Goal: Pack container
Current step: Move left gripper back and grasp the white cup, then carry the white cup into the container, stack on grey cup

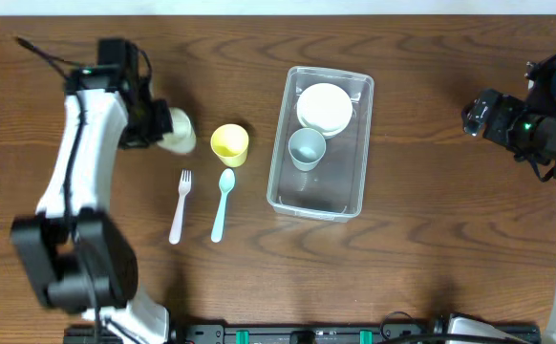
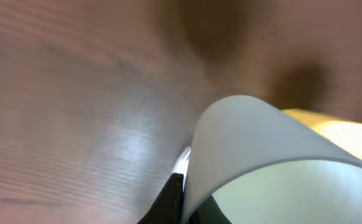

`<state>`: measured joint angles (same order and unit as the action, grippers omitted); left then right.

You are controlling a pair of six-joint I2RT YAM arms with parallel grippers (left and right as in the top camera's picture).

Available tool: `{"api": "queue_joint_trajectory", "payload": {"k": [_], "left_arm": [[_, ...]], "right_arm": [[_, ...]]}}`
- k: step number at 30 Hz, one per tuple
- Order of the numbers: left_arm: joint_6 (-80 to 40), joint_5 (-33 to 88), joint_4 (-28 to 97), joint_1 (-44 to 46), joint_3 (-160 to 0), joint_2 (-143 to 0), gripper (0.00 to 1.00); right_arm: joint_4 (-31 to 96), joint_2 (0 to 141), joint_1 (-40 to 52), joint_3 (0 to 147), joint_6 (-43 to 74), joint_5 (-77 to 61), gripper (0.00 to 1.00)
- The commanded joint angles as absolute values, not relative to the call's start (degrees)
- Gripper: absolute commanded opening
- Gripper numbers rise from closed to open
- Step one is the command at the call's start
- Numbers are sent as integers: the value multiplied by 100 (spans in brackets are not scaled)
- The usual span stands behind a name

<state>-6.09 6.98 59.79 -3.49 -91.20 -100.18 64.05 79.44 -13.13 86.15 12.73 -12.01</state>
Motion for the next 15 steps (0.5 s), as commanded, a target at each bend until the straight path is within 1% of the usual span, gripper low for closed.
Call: {"api": "queue_joint_trajectory", "payload": {"k": [1, 4, 7, 9, 11, 15], "left_arm": [[-532, 1116, 6187, 198, -9647, -9041, 6], [-471, 1096, 6191, 991, -9657, -8595, 6], [-473, 1096, 6160, 1806, -9655, -8545, 6], [-473, 1090, 6038, 2362, -9644, -8702, 6], [-475, 928, 5909, 2733, -9644, -8919, 6], [-475, 51, 5714, 3186, -9644, -9620, 6]], "right_arm": [[6405, 7942, -1369, 8639, 1192, -1225, 99], [6405, 7942, -1369, 8639, 1192, -1225, 99], [6405, 7942, -1369, 8639, 1192, -1225, 99], [6405, 7942, -1369, 8639, 1192, -1225, 99], [6405, 7942, -1369, 8639, 1192, -1225, 99], [6405, 7942, -1369, 8639, 1192, -1225, 99]]}}
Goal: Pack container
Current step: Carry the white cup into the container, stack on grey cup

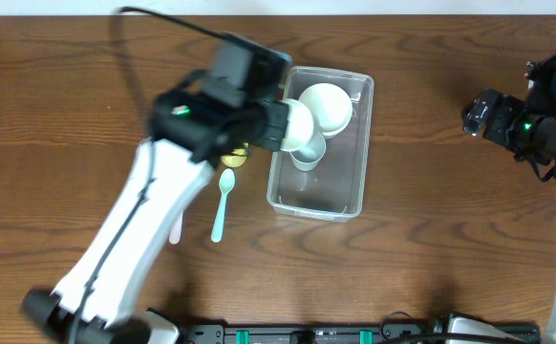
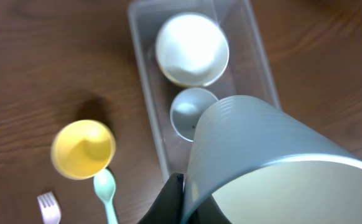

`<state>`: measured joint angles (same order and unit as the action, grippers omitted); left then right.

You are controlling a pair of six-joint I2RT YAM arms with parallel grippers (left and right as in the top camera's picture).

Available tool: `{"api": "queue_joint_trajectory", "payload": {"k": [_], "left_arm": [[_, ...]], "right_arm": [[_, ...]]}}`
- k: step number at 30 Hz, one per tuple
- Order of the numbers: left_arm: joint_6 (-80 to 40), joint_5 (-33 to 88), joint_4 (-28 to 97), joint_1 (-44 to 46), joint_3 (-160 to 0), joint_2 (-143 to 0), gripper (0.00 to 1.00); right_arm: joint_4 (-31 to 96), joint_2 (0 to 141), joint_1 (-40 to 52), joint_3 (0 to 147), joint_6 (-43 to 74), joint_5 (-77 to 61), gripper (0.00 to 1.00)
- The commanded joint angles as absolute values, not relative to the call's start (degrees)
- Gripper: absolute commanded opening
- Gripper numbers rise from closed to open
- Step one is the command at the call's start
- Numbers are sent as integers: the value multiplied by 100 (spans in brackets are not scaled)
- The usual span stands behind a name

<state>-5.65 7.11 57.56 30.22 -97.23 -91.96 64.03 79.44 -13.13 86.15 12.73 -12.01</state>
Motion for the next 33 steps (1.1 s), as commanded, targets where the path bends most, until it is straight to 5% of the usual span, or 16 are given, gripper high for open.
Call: {"api": "queue_joint_trajectory", "payload": {"k": [1, 10, 18, 26, 33], "left_arm": [[-473, 36, 5669, 3218, -9644, -9813, 6], [-471, 34, 5374, 3190, -9647, -11124, 7], [-497, 38, 5400, 3190, -10009, -10938, 73], [-502, -296, 6549, 2895, -10962, -10156, 74], [-895, -600, 7150, 1734, -10521, -10237, 79]], "right_arm": [[6405, 7942, -1369, 8639, 1192, -1225, 99], [6405, 7942, -1369, 8639, 1192, -1225, 99], [6405, 7942, -1369, 8639, 1192, -1225, 99], [6405, 7942, -1369, 8639, 1192, -1225, 99], [6405, 7942, -1369, 8639, 1192, -1225, 99]]}}
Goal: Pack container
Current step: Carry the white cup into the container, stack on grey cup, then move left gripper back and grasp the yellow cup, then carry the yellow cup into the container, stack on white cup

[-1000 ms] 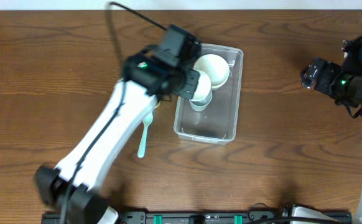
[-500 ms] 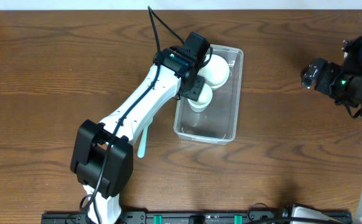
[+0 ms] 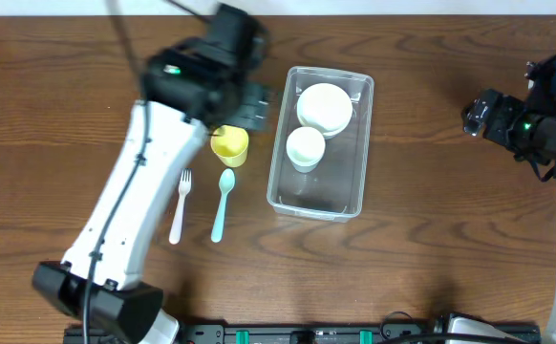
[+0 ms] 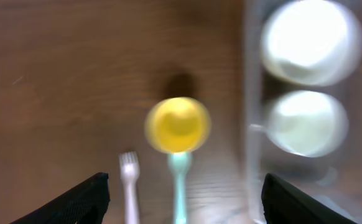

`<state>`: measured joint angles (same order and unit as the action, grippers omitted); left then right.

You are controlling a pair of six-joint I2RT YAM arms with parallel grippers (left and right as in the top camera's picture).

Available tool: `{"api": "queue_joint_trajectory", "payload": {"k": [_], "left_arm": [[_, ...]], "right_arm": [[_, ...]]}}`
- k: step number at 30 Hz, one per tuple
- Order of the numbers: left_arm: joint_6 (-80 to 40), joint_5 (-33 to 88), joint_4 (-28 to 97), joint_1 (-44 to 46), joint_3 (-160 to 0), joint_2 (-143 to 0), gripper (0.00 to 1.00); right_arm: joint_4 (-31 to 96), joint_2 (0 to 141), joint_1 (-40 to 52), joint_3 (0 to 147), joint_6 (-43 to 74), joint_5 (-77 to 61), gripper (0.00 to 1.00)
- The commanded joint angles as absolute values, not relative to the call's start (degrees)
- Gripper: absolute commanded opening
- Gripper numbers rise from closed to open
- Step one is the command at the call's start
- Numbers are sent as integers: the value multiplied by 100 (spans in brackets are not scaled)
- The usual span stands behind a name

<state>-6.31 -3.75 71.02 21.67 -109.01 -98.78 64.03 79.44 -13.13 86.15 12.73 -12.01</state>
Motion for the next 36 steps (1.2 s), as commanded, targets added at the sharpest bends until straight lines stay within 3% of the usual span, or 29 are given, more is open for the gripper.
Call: {"api": "queue_joint_trajectory", "payload": {"k": [1, 8, 16, 24, 25, 27, 28, 36], "left_arm": [[-908, -521, 7098, 1564, -10372, -10309, 79], [-904, 357, 6519, 956, -9594, -10792, 77], [-904, 609, 6042, 934, -9115, -11345, 64], [-904, 607, 5959, 934, -9085, -11767, 43], [-904, 607, 5948, 932, -9085, -11799, 36], [-899, 604, 5922, 932, -9087, -11797, 11], [-904, 604, 5924, 932, -9115, -11771, 6], [-880, 604, 6713, 961, -10287, -11028, 6]], "right_arm": [[6405, 7942, -1369, 8639, 1192, -1225, 99], [6405, 7942, -1369, 8639, 1192, -1225, 99], [6405, 7942, -1369, 8639, 1192, -1225, 99], [6405, 7942, -1369, 8639, 1192, -1225, 99], [6405, 7942, -1369, 8639, 1192, -1225, 99], [6405, 7942, -1369, 8639, 1192, -1225, 99], [6405, 7942, -1369, 8639, 1192, -1225, 99], [6405, 7942, -1369, 8639, 1192, -1225, 99]]}}
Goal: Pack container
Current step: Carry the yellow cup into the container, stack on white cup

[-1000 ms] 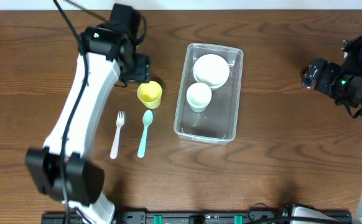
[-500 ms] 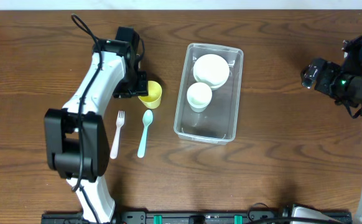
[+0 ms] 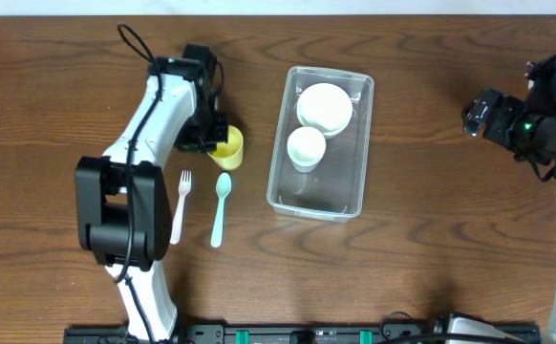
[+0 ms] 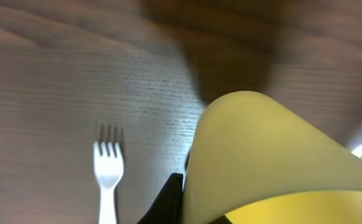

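A clear plastic container (image 3: pixel 288 182) lies in the middle of the table. It holds a white bowl (image 3: pixel 324 107) and a pale cup (image 3: pixel 307 147). Left of it stands a yellow cup (image 3: pixel 228 148), and my left gripper (image 3: pixel 216 139) is shut on it. In the left wrist view the yellow cup (image 4: pixel 262 155) fills the right side, pressed against one black finger (image 4: pixel 171 200). A white fork (image 3: pixel 180 205) and a light blue spoon (image 3: pixel 221 207) lie in front of the cup. My right gripper (image 3: pixel 477 115) hovers far to the right, its jaws unclear.
The dark wooden table (image 3: pixel 431 248) spreads around the container. My left arm (image 3: pixel 149 115) stretches along the left side. A black rail (image 3: pixel 307 334) runs along the front edge.
My left gripper was open, high above the yellow cup. Now it is down at the table and shut on that cup. The right arm has not moved.
My left gripper held a pale cup at the left of the table, then over the container above a cup inside. Later the pale cup sat in the container and the gripper was open over the yellow cup. It now grips the yellow cup.
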`<state>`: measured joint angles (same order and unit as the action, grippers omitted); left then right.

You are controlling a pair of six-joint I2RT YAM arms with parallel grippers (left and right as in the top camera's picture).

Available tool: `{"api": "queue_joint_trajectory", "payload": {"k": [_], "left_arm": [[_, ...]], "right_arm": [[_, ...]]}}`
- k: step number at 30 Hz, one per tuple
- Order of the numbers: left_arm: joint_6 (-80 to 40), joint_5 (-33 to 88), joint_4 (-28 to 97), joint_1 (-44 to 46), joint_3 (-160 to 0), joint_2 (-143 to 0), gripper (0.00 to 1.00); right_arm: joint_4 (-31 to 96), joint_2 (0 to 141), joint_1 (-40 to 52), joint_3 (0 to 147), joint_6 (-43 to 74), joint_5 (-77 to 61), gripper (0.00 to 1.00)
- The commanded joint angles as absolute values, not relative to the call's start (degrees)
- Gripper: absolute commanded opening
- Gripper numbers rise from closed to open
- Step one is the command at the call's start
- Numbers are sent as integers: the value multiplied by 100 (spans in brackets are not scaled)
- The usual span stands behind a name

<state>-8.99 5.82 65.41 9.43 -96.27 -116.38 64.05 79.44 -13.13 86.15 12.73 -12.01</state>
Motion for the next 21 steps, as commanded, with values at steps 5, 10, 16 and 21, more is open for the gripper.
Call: {"api": "queue_joint_trajectory", "payload": {"k": [5, 10, 16, 21], "left_arm": [[-856, 609, 7210, 1365, -11174, -10346, 6], [-561, 554, 7183, 2357, -11338, -9870, 6], [-561, 73, 6978, 3199, -11299, -10175, 6], [-578, -333, 6956, 3315, -11299, -10814, 6]], "right_arm": [[6405, 7942, -1369, 8639, 1192, -1225, 99], [6405, 7942, -1369, 8639, 1192, -1225, 99], [6405, 7942, -1369, 8639, 1192, -1225, 99], [6405, 7942, -1369, 8639, 1192, -1225, 99]]}}
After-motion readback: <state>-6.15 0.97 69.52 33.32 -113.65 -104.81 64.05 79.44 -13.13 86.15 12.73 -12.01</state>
